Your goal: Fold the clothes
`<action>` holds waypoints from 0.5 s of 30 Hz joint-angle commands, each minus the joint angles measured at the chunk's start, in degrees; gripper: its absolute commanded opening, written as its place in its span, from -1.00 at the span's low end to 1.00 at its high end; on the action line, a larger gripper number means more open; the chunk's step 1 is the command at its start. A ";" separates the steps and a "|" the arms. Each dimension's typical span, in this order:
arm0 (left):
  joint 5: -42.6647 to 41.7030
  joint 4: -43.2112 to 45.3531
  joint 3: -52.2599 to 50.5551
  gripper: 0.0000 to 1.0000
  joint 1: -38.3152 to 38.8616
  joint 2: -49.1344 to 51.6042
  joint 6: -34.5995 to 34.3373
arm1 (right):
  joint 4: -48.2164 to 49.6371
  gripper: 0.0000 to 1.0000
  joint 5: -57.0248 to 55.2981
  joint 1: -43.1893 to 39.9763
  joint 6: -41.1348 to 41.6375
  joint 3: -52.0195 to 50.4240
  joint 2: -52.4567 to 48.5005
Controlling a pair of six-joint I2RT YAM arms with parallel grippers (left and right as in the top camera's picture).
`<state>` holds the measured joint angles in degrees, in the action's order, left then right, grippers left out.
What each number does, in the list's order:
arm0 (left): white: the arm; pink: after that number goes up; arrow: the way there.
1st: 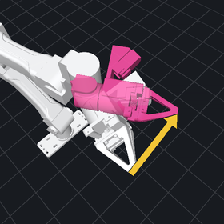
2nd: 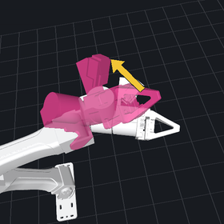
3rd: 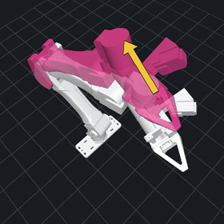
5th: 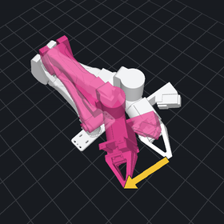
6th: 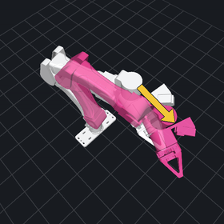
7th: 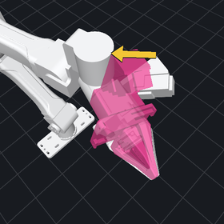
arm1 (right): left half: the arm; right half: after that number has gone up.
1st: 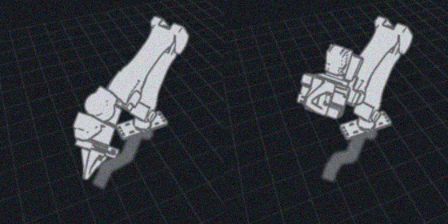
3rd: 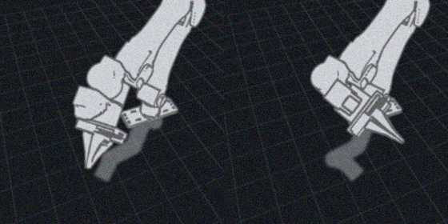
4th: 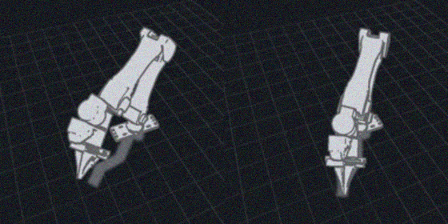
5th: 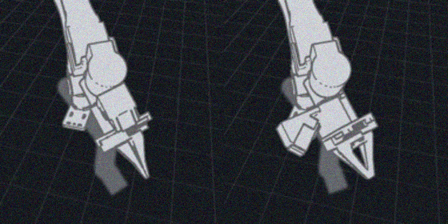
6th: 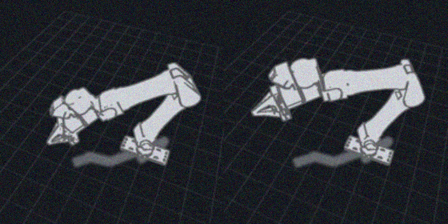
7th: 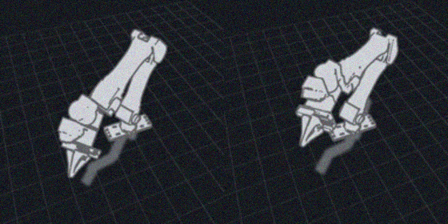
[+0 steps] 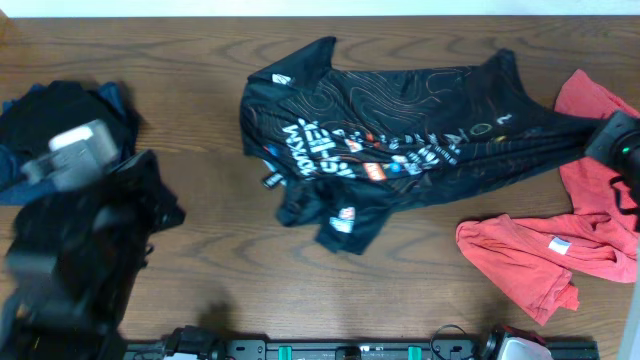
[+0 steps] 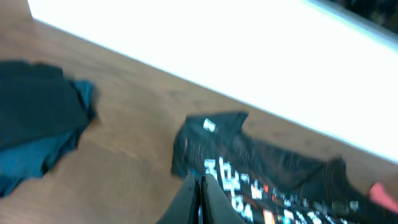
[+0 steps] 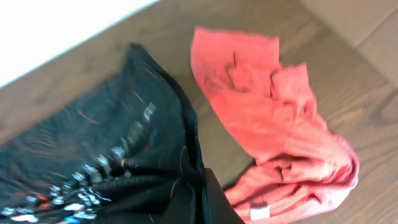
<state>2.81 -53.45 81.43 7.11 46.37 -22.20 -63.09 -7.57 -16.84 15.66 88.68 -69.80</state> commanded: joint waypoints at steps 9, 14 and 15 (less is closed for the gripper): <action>-25.83 -3.23 -3.69 -0.69 -0.11 13.62 0.76 | -4.39 -0.98 -0.83 -0.37 -0.96 0.07 -3.80; -30.47 -3.23 -5.14 0.01 4.85 26.67 1.95 | -5.25 -0.98 1.18 -0.35 -0.96 0.07 -6.95; -30.45 -3.04 -5.14 0.04 6.71 29.86 2.47 | -5.29 -0.98 1.18 -0.35 -0.96 0.07 -7.37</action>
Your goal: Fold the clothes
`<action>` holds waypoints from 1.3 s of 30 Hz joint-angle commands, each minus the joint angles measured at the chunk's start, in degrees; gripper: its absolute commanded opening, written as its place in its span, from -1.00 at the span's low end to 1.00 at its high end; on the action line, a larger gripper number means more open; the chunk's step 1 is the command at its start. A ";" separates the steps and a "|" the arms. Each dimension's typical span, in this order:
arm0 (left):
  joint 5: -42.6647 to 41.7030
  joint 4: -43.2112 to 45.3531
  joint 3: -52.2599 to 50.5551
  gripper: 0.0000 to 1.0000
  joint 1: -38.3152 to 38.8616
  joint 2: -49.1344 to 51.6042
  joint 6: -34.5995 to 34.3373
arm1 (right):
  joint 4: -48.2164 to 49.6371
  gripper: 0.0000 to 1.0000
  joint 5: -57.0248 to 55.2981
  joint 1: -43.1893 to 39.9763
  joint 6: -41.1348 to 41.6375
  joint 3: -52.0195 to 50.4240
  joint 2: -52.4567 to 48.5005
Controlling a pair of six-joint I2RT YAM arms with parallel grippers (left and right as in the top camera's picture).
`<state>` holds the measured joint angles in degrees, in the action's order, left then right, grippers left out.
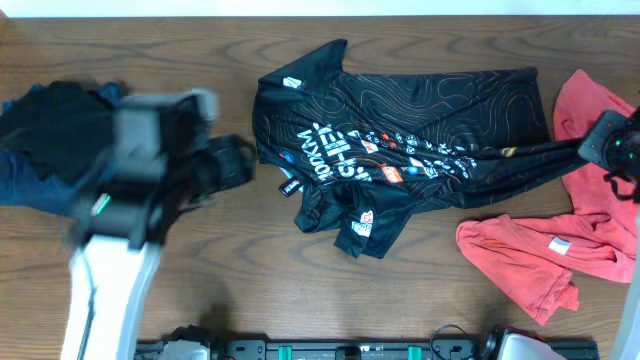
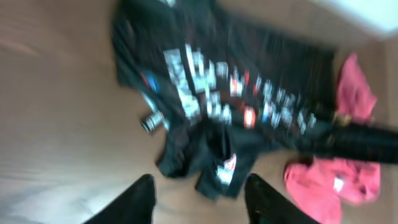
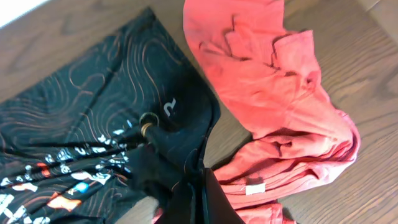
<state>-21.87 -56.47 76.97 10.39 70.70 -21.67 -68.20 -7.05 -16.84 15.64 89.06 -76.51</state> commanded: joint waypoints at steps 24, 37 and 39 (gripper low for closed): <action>-2.73 18.21 -0.68 0.05 22.95 41.64 -4.15 | -0.37 -0.98 0.61 -0.35 -1.16 -0.31 -2.54; -2.78 21.31 -0.55 -0.88 23.15 44.96 -5.11 | -0.42 -0.98 0.61 -0.35 -1.36 -0.31 -2.54; -2.78 20.76 -0.52 -0.88 23.02 44.04 -4.11 | -0.42 -0.98 0.57 -0.35 -1.40 -0.31 -2.54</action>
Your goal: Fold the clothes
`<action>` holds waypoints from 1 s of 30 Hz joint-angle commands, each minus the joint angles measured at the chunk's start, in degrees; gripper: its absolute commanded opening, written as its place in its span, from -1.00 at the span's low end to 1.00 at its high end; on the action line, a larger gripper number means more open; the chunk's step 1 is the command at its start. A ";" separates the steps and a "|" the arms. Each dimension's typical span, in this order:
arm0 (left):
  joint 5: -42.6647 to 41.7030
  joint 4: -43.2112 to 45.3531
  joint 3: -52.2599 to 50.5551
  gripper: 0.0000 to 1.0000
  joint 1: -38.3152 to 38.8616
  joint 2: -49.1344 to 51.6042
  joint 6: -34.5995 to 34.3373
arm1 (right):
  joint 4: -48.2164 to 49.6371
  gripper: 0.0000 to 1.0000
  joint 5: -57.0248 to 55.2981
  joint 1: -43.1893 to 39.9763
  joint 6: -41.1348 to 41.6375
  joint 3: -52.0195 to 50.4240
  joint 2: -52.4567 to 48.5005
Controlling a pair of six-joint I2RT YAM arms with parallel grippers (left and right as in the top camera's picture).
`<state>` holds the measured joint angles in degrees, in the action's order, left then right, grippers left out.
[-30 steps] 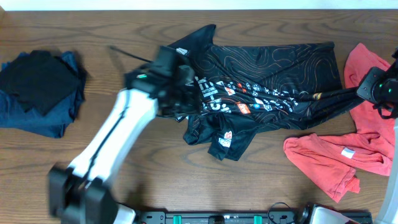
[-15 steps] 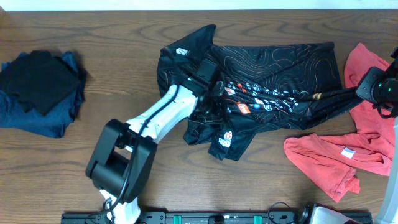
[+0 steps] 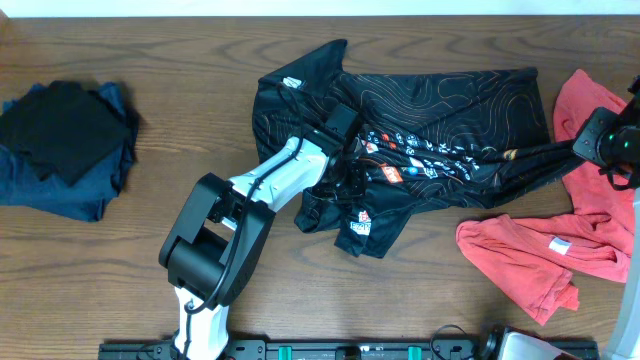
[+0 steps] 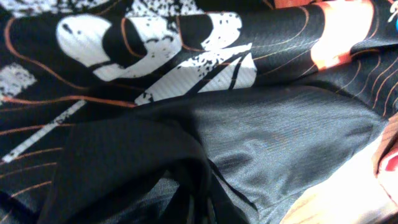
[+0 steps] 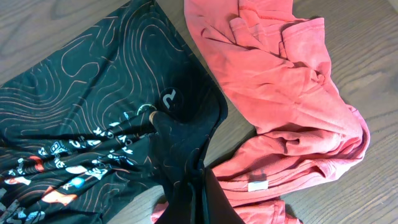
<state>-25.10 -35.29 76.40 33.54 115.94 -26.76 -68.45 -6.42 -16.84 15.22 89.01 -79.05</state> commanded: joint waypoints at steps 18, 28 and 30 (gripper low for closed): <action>3.80 -13.18 3.32 -0.88 -21.31 -53.88 11.58 | 0.57 -0.98 2.84 -0.35 -2.16 -0.09 6.23; 9.31 -5.79 7.52 -0.88 -28.50 -75.41 11.50 | 10.91 -0.98 2.80 -0.35 -1.97 0.94 21.20; 9.64 -5.22 7.52 -0.88 -28.50 -75.73 11.52 | 12.61 -0.98 2.82 -0.35 -1.95 0.94 22.23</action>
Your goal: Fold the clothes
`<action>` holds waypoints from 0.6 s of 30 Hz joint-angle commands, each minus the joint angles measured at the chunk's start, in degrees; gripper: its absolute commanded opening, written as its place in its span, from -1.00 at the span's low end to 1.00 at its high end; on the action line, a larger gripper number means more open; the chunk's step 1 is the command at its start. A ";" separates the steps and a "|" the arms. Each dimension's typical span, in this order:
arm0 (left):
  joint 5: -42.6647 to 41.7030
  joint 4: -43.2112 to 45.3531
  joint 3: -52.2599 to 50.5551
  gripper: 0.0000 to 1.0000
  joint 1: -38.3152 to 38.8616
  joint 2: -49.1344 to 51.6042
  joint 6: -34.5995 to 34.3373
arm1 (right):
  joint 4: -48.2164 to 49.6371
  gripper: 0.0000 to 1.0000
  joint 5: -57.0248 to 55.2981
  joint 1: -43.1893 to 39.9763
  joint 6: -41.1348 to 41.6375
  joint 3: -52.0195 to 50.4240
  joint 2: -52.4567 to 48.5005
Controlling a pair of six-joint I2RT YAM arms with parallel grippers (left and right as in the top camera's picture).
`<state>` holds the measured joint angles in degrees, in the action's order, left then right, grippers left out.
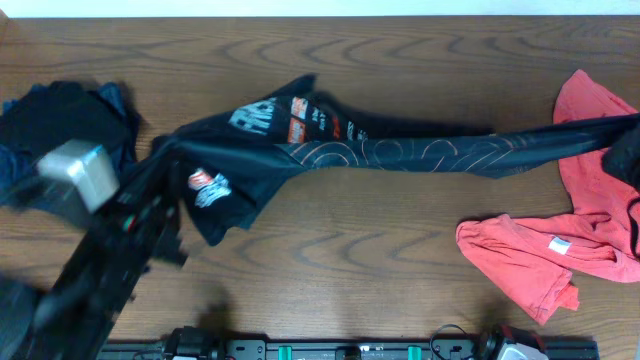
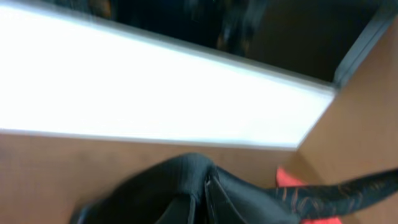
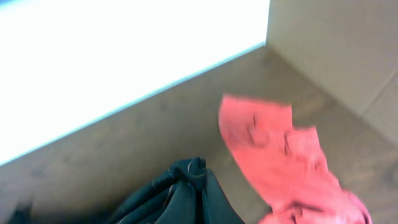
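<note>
The black printed jersey [image 1: 380, 150] hangs stretched in a long twisted band above the table, left to right. My left gripper [image 1: 163, 150] is shut on its left end, with the arm blurred at the lower left. In the left wrist view the left gripper [image 2: 205, 190] pinches bunched black cloth. My right gripper [image 1: 620, 140] is shut on the right end, over the red shirt. In the right wrist view the right gripper [image 3: 198, 183] clamps a knot of black fabric [image 3: 186, 171].
A red shirt [image 1: 560, 250] lies crumpled at the right edge and shows below the right wrist as the red shirt [image 3: 280, 137]. A dark blue and black pile of clothes [image 1: 60, 115] sits at the far left. A wooden table [image 1: 380, 260] lies underneath.
The jersey lay spread on the table with my left gripper pinching its lower middle. Now it is off the table, pulled into a band, and my left gripper is far to the left.
My right gripper has stayed shut on the jersey's right end throughout. My left gripper was shut near the dark pile, then open beside the jersey, then shut on a fold at its middle. Now both hold the jersey stretched above the table.
</note>
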<state>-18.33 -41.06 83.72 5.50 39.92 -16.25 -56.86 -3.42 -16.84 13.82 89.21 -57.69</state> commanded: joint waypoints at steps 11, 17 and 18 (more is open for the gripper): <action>2.75 0.76 -0.70 -0.88 -0.46 21.16 1.70 | 5.51 -0.98 6.62 -0.35 -1.11 0.74 -13.60; 2.29 13.70 -0.66 -0.88 -0.46 41.53 4.02 | 19.74 -0.98 12.37 0.28 -1.05 0.74 -29.77; 1.79 19.67 -0.57 -0.88 -0.46 45.68 4.02 | 24.55 -0.98 12.52 0.79 0.04 0.74 -32.94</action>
<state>-16.36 -28.34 83.05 5.34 78.24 -14.26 -38.09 5.96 -16.80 13.30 89.76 -84.90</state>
